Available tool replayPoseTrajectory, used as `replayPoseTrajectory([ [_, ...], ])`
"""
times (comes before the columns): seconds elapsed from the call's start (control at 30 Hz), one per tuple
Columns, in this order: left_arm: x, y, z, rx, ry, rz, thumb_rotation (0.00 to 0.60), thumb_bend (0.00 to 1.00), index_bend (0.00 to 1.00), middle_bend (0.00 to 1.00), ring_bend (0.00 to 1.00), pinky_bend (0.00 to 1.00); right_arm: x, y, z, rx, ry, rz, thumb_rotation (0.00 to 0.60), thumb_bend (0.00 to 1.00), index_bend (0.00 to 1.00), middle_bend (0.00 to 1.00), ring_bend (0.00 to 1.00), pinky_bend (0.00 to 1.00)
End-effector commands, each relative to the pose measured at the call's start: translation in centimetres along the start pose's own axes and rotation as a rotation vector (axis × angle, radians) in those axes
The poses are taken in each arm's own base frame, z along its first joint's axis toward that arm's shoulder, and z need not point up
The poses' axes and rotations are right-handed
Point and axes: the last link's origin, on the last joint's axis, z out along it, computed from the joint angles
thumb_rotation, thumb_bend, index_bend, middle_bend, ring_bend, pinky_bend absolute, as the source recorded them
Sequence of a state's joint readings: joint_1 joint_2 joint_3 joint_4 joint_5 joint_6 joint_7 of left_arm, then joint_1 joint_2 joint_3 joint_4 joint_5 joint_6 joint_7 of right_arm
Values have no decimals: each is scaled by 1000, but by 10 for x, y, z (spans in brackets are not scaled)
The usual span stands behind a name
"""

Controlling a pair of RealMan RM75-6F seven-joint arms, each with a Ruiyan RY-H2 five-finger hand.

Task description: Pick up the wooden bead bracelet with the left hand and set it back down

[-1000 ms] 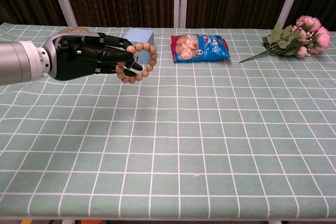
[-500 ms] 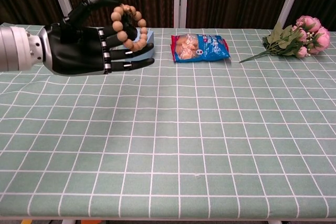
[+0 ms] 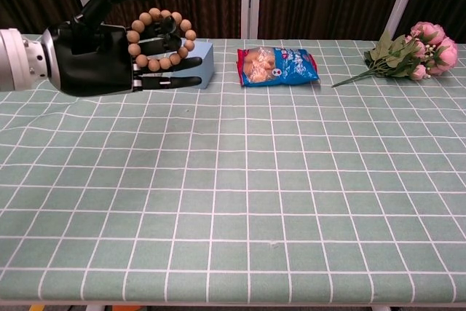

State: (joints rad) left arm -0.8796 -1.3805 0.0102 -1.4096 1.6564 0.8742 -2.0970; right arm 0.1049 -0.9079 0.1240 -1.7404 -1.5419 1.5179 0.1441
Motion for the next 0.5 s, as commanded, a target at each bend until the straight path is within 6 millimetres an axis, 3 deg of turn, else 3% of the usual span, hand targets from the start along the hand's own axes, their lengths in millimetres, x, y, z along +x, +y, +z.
replayPoseTrajectory([
  [0.03,16,-5,-2,-62,150,263,347,346,557,608,291,233,-1,-2,2,8,-4,5,600,90,0,126,0,87],
  [0.5,16,-10,1,-84,283,317,345,322,705,761,417,241,-9,1,-2,4,-29,22,600,89,0,126,0,66],
])
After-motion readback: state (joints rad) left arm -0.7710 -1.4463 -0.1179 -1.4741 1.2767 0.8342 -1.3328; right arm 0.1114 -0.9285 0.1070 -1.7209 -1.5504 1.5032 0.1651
